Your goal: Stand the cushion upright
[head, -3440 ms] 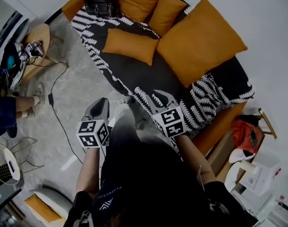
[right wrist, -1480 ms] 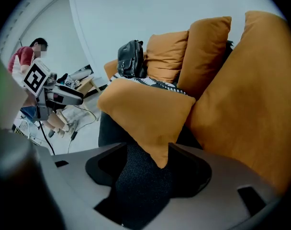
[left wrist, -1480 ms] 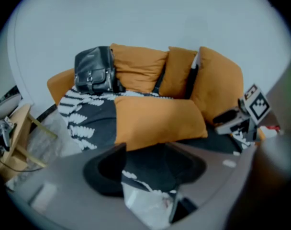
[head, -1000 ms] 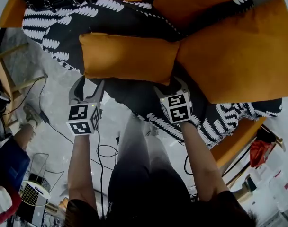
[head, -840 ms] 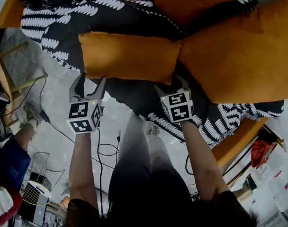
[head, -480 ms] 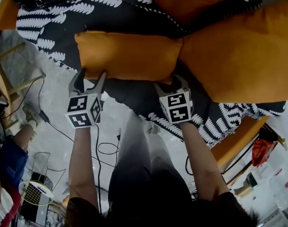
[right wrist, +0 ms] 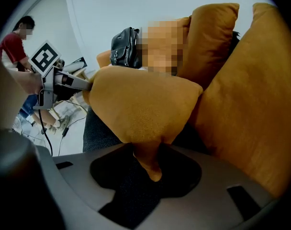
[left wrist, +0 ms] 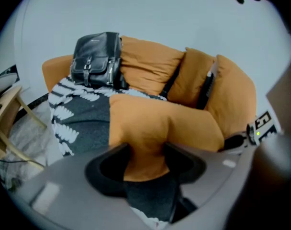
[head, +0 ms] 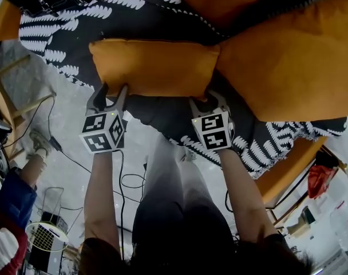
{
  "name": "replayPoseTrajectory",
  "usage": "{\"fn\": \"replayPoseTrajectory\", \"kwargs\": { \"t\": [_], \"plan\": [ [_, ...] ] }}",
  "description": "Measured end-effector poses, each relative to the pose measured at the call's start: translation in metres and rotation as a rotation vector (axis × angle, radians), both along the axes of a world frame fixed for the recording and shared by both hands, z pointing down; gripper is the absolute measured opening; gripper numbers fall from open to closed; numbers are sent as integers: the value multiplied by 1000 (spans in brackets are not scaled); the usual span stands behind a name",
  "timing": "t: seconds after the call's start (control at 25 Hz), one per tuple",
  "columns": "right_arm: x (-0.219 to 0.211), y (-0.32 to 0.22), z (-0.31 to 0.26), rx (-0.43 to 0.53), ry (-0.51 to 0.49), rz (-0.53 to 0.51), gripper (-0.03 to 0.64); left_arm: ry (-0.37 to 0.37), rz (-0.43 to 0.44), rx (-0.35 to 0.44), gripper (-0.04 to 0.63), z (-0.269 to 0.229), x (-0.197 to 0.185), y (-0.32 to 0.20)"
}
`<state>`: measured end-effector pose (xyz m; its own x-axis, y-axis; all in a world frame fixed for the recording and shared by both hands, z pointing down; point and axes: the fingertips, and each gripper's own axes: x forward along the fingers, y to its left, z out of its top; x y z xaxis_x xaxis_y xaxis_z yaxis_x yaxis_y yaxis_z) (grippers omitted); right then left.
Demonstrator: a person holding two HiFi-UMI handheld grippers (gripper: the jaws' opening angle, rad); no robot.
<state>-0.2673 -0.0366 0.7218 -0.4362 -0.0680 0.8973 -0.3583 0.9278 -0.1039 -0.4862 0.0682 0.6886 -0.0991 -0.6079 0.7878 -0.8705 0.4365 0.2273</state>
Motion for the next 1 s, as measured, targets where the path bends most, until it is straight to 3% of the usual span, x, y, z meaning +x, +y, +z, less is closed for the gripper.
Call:
{"fn": "replayPoseTrajectory", "kwargs": {
  "t": [0.2,0.48,0.84,1.0],
  "plan": [
    [-3,2,-14,37,-12,-15,119,-16,11,-4,171,-9,-1,-1],
    [1,11,-35,43,-42,16,94,-41,21,10,65,-25,1,-9],
    [21,19,-64,66,-79,27,86,-4,-4,-7,31,-35,23,8],
    [29,26,-79,72,-100,37,84,-20,11,-13,28,-48,32,16]
  ]
}}
